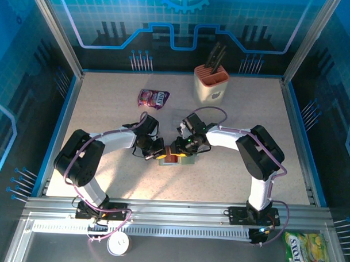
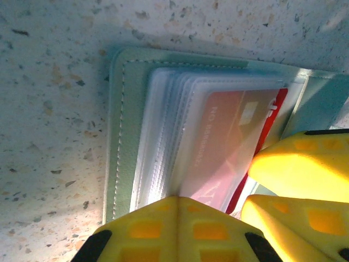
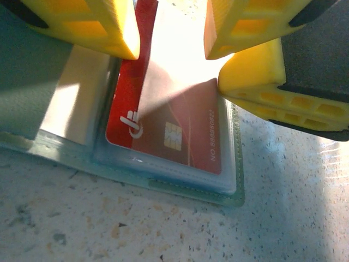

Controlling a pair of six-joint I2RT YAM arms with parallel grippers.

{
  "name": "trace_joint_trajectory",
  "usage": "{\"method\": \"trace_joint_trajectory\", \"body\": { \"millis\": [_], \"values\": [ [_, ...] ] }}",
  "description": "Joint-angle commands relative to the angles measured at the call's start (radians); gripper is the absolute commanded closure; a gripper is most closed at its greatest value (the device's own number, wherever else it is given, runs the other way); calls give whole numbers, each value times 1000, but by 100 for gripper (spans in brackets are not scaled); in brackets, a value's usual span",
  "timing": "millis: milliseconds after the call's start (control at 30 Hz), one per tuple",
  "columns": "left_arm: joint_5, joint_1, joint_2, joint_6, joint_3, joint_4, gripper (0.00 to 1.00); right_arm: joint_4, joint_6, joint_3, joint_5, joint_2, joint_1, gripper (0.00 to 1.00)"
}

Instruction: Take the credit cards out of the card holder

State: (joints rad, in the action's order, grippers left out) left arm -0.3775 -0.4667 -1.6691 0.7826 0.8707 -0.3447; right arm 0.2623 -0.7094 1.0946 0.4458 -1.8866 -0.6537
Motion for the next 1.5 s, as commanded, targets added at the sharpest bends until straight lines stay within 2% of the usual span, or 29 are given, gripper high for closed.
{"method": "trace_joint_trajectory", "body": {
  "millis": [0,200,467,867,1467],
  "values": [
    [29,-3,-18,-19,-10,-63,100,89,22,8,-67,24,-5,61],
    [28,-3,-19,-20,-10,-61,100,121,37,20,-80,34,-7,61],
    [22,-3,26,-20,30,-62,99,73,33,6,-61,70,-7,60],
    [-40,-27,-6,1,67,-14,99,48,10,-51,-90,112,21,60],
    [-28,-33,-78,-8,71,-19,100,-22,-2,-93,-2,69,61,63]
  ]
}}
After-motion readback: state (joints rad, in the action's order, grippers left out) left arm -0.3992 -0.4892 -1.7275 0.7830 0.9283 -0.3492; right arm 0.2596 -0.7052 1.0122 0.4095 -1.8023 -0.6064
